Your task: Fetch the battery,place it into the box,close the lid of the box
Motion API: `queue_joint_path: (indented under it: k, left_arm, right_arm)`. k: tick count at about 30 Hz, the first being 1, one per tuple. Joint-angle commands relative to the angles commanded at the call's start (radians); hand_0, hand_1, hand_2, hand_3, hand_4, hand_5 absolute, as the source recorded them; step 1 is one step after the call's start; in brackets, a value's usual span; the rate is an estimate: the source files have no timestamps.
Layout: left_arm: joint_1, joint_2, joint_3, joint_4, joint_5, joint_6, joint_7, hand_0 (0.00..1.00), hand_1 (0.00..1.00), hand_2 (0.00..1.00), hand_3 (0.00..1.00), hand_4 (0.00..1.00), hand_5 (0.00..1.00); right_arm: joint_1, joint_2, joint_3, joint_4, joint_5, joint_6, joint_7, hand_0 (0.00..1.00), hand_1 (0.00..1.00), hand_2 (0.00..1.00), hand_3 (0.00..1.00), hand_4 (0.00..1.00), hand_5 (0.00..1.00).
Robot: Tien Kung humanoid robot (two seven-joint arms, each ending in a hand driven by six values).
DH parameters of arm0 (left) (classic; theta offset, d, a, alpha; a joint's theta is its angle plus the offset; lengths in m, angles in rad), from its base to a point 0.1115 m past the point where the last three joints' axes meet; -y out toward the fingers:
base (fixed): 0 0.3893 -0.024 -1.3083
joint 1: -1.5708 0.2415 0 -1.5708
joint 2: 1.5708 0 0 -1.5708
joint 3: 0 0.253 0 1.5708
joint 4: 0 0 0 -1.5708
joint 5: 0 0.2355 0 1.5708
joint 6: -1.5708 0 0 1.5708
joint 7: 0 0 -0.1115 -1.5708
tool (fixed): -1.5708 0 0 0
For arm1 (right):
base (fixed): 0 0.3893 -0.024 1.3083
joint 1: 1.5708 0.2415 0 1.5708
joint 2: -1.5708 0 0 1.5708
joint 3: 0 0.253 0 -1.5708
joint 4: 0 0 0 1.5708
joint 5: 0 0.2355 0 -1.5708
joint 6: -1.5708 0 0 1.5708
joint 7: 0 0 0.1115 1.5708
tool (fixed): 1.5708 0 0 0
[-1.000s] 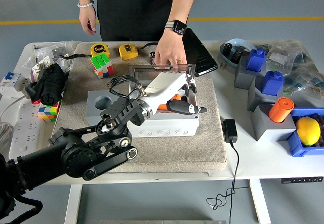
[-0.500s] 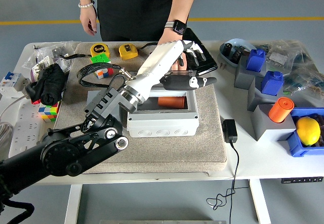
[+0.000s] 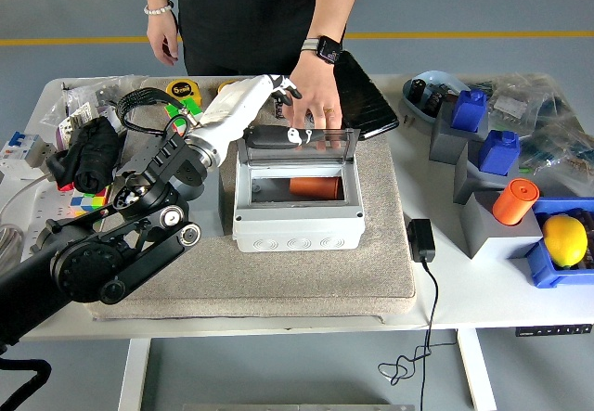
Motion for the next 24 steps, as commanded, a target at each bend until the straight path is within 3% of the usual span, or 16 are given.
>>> queue_joint_path:
  k: [5,6,9,11,12,17,24]
  left_arm:
    - [0.014,0.015,-0.009,-0.063,-0.02,-0.078,0.066,0.585,0.674,0.636,0.671,0.998,0.735]
    - [0.016,0.018,-0.009,-0.076,-0.025,-0.092,0.077,0.38,0.613,0.6,0.642,0.998,0.739]
    - [0.032,0.027,-0.013,-0.131,-0.057,-0.13,0.112,0.38,0.613,0.6,0.642,0.998,0.739]
    - [0.04,0.031,-0.013,-0.16,-0.069,-0.142,0.123,0.38,0.613,0.6,0.642,0.998,0.739]
    - [0.046,0.034,-0.013,-0.178,-0.082,-0.15,0.131,0.324,0.602,0.592,0.632,0.998,0.743]
    - [0.065,0.039,-0.006,-0.23,-0.113,-0.158,0.138,0.324,0.602,0.592,0.632,0.998,0.743]
    - [0.081,0.042,0.001,-0.246,-0.123,-0.154,0.136,0.308,0.59,0.588,0.625,0.998,0.74]
  right_arm:
    - [-0.001,0.001,0.004,0.0,-0.001,0.0,0.0,0.725,0.685,0.685,0.652,0.998,0.577]
    - [-0.001,0.001,0.004,0.0,-0.001,-0.001,0.001,0.725,0.685,0.684,0.653,0.998,0.579]
    - [-0.001,0.001,0.009,0.001,-0.004,-0.001,0.001,0.725,0.685,0.684,0.653,0.998,0.579]
    - [-0.001,0.001,0.009,0.001,-0.004,-0.001,0.001,0.725,0.685,0.684,0.653,0.998,0.579]
    - [-0.002,0.001,0.008,0.001,-0.004,-0.001,0.001,0.725,0.684,0.684,0.653,0.998,0.58]
    - [-0.004,0.001,0.007,0.0,-0.004,-0.001,0.001,0.725,0.684,0.684,0.653,0.998,0.58]
    - [-0.004,0.001,0.001,-0.001,-0.004,-0.001,0.001,0.725,0.685,0.684,0.653,0.998,0.581]
